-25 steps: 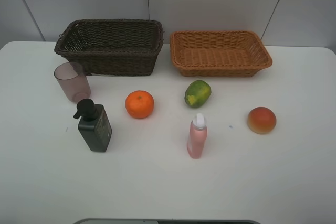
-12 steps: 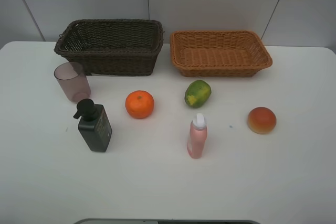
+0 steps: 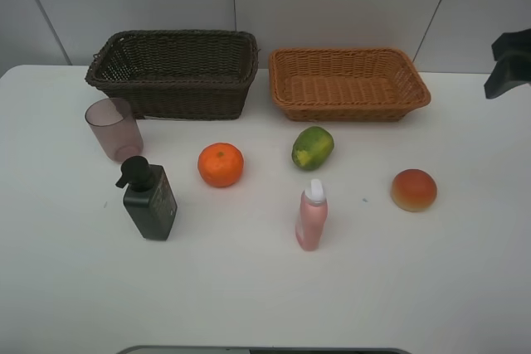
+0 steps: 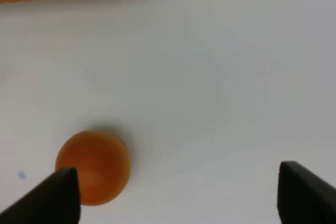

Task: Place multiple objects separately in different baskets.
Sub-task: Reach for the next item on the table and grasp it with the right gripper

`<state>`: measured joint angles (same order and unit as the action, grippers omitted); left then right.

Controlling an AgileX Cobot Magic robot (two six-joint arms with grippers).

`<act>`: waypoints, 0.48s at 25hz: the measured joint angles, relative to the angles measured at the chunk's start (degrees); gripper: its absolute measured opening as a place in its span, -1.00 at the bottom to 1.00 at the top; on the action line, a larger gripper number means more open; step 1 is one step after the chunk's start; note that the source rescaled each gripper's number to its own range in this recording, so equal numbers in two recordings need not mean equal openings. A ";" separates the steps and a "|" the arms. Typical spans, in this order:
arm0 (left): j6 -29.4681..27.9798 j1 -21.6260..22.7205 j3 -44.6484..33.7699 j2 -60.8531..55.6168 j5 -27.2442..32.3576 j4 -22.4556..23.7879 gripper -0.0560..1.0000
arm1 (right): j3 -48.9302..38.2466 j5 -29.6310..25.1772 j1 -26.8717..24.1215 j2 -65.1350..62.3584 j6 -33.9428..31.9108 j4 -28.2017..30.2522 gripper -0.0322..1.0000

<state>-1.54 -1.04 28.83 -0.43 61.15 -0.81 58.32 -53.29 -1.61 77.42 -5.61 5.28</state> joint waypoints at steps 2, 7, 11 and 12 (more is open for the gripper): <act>0.00 0.00 0.00 0.00 0.00 0.00 1.00 | 0.00 0.87 0.46 3.42 -1.24 -0.12 0.37; 0.00 0.00 0.00 0.00 0.00 0.00 1.00 | 0.06 2.59 2.01 10.30 -5.03 -0.24 0.59; 0.00 0.00 0.00 0.00 0.00 0.00 1.00 | 0.11 4.77 3.66 15.37 -5.51 -1.13 0.76; 0.00 0.00 0.00 0.00 0.00 0.00 1.00 | 0.11 5.26 4.08 16.14 -5.51 -1.48 0.78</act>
<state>-1.54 -1.04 28.83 -0.43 61.15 -0.81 58.43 -48.02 2.47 93.56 -11.11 3.80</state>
